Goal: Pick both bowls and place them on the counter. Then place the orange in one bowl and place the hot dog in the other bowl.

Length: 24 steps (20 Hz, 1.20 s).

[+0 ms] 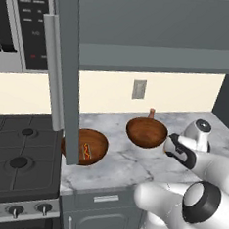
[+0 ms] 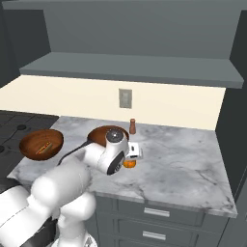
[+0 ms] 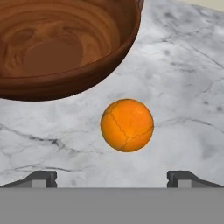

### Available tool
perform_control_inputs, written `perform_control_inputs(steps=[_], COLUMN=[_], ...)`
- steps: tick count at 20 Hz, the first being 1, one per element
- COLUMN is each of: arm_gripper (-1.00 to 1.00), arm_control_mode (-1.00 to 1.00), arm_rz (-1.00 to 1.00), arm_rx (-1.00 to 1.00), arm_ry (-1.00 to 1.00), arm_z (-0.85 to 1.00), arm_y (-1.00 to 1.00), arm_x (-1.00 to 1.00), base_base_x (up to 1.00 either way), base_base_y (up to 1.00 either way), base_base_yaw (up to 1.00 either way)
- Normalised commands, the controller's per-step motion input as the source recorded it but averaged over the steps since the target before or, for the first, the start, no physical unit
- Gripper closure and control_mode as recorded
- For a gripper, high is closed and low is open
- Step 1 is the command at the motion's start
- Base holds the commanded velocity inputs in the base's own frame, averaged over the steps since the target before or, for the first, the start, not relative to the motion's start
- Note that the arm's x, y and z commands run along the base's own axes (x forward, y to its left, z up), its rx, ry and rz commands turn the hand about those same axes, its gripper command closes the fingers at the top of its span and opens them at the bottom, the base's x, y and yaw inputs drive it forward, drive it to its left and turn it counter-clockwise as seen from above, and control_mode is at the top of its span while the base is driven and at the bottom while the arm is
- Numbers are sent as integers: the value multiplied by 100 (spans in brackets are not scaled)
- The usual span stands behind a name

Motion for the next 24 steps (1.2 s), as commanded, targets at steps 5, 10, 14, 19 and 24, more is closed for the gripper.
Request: perform_control_inputs(steps=[5,10,14,19,24], arm_gripper=[-100,-100,-100,-100,-100], arm_control_mode=[-100,-100,-100,-100,-100], arm_rz=[1,0,0,1,0], arm_rx=[0,0,0,0,0], arm_ry=[2,2,3,2,3], arm_z=[-18,-19,-19,-14,-17], arm_y=[-12,-8,-3,-1,0], arm_x=[27,21,23,17,18], base_base_x=[0,0,0,0,0], base_base_y=[0,0,0,0,0], base_base_yaw=[0,0,0,0,0])
